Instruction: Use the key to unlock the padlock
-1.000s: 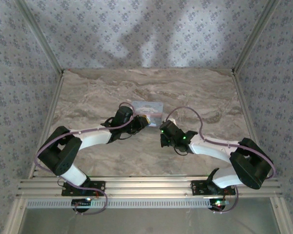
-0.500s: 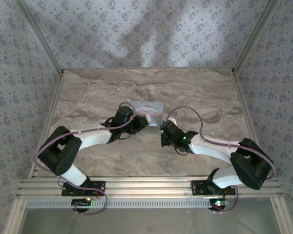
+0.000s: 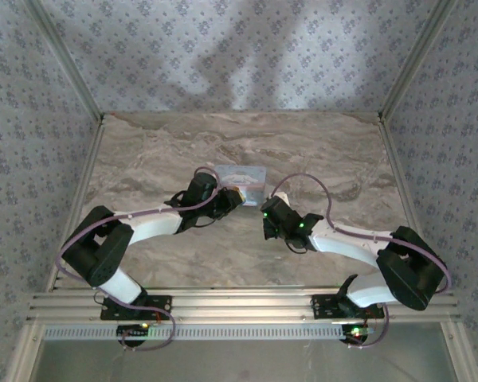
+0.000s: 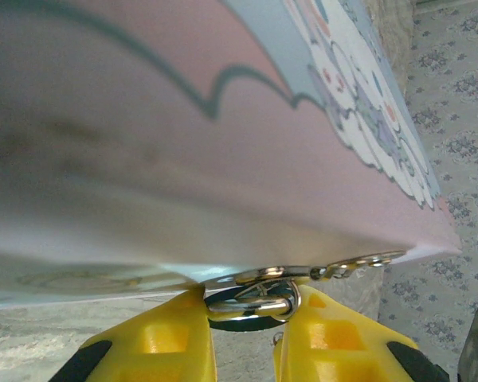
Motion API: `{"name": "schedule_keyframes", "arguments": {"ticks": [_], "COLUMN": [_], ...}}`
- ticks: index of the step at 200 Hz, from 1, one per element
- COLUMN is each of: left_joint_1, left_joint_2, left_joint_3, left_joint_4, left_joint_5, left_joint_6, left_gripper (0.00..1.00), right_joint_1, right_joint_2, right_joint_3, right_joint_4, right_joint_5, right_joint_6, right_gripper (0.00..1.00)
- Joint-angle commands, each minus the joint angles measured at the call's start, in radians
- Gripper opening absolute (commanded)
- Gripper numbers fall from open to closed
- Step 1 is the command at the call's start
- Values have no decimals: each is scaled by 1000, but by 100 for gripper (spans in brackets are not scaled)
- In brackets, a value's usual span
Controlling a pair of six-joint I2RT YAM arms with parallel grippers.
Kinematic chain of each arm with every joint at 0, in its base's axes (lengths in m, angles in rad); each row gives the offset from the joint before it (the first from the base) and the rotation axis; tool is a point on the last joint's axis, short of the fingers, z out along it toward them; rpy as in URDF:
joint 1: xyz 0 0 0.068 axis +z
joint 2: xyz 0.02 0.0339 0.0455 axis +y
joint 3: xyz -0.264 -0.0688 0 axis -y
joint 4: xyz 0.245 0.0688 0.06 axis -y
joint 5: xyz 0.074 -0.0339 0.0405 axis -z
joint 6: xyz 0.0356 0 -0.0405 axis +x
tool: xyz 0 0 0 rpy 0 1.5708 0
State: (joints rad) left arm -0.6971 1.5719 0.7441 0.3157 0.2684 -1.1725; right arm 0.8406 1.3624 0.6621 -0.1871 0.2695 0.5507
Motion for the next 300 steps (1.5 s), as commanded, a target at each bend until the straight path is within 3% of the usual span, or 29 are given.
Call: {"name": "schedule_keyframes", "arguments": {"ticks": [1,82,148,300], "left_joint_1": [-8,-14,-17,-22], "left_joint_2": [-9,-9,-12,-5], "left_joint_3": [38,38,38,39], "left_joint_4": [53,55,53,54], "left_joint_5": [-9,-16,-14,-15], "left_joint_6": [-11,-25,-26,-31], "left_gripper": [11,11,11,11], "right_joint_1": [8,7,-23,-17], "right_joint_2": [-20,-35,-26,114], "right_joint_3": [-12,-26,-8,89], "right_joint_4": [15,62,153,205], "right_joint_5": [14,-2,-92,-111], "right_joint_6": [-24,-53,-93,-100], "right_gripper": [0,0,0,0]}}
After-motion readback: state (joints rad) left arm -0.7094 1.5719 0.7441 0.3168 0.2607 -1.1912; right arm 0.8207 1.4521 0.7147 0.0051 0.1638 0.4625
